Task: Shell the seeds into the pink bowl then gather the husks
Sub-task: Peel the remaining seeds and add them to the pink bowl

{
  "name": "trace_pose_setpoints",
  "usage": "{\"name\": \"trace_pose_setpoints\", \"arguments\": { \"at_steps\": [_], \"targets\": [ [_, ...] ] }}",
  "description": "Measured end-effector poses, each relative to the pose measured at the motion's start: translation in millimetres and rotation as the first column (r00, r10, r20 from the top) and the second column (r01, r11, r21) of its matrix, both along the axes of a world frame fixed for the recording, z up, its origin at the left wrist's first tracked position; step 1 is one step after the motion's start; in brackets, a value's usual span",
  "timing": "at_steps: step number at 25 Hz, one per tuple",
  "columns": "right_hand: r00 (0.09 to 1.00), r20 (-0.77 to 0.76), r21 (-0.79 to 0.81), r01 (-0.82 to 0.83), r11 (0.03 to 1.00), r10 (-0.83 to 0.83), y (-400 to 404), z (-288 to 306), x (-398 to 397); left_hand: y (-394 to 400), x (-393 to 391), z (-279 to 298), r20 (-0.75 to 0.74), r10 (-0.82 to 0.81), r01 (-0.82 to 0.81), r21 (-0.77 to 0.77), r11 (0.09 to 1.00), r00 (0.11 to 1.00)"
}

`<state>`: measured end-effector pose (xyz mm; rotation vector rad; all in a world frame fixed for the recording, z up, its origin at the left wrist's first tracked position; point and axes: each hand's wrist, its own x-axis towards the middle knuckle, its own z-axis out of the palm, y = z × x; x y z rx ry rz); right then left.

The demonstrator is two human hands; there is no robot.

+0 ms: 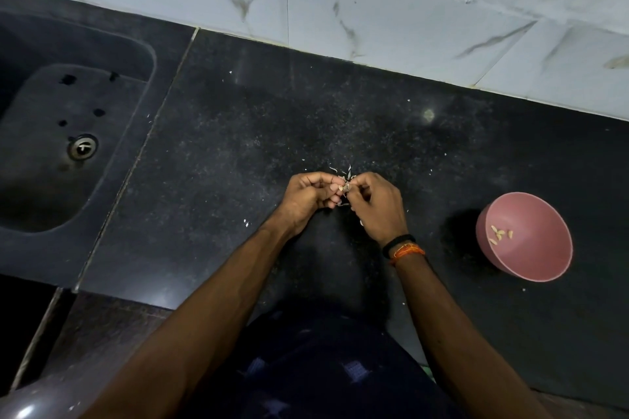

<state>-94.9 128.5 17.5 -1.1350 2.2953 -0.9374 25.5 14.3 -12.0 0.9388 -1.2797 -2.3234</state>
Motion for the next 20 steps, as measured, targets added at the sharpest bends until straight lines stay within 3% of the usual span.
{"name": "trace_pose_setpoints", "arguments": {
  "at_steps": [6, 14, 20],
  "targets": [
    [0.998, -0.050, 0.011, 0.039, 0.999, -0.039, 1.2, 1.8, -8.5, -0.7, 0.6, 0.2, -0.024, 0.016, -0.015, 0.039, 0.999, 1.000],
    [0.996, 0.061, -0.081, -0.063, 0.995, 0.068, 3.0, 5.2, -6.2, -1.7, 0.4, 0.5, -0.053, 0.032, -0.028, 0.066, 0.997, 0.998],
    [0.994, -0.067, -0.097, -0.089, 0.991, 0.083, 1.6, 6.7, -5.0, -1.2, 2.0, 0.8, -0.063, 0.020, -0.017, 0.049, 0.999, 0.998]
  ]
}}
